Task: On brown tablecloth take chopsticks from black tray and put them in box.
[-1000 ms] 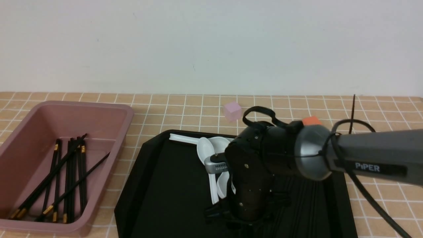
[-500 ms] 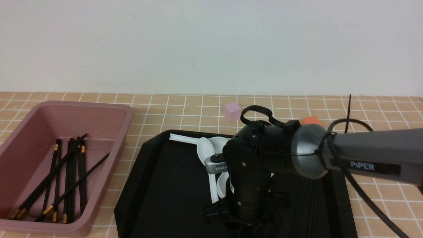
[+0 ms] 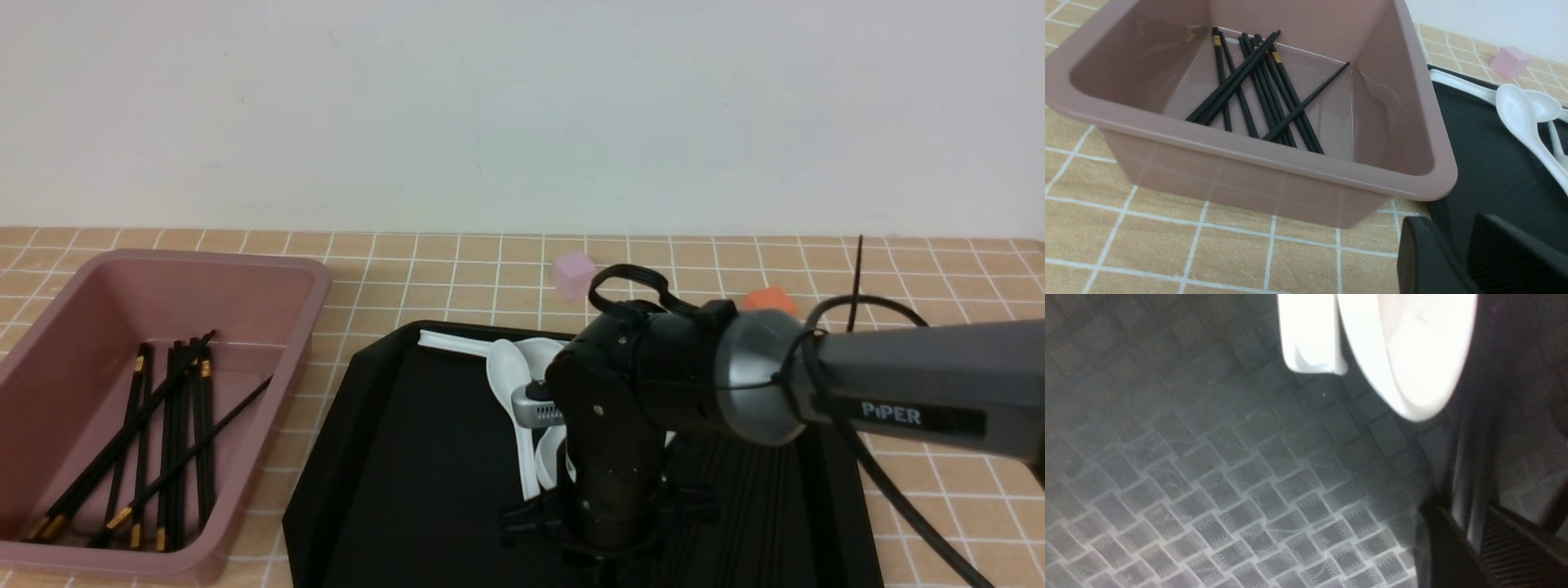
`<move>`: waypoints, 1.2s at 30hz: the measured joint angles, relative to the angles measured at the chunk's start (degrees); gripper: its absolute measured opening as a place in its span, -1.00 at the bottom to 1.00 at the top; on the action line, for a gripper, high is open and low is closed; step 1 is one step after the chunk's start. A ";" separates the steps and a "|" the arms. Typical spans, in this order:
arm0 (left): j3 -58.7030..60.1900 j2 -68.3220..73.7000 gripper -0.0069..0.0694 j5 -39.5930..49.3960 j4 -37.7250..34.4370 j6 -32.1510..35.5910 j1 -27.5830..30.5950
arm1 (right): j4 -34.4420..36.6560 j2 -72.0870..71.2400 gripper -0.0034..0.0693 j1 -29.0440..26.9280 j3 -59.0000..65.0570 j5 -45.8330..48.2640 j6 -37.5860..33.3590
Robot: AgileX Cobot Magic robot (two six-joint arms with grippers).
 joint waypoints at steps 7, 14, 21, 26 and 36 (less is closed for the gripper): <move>0.00 0.00 -0.33 0.00 0.00 0.00 0.00 | -0.07 0.00 -0.54 0.04 0.00 1.47 0.00; 0.00 0.00 -0.32 0.00 0.00 0.00 0.00 | -0.65 -1.35 -0.54 0.67 0.25 4.87 0.00; 0.00 0.00 -0.30 0.00 0.00 0.00 0.00 | -0.03 -8.12 -0.54 0.68 0.30 6.23 0.00; 0.00 0.00 -0.28 0.00 0.00 0.00 0.00 | 3.01 -14.62 -0.54 0.87 -2.07 5.53 -1.37; 0.00 0.00 -0.26 0.00 0.00 0.00 0.00 | 16.62 -10.78 -0.54 5.91 -21.66 -9.85 -15.79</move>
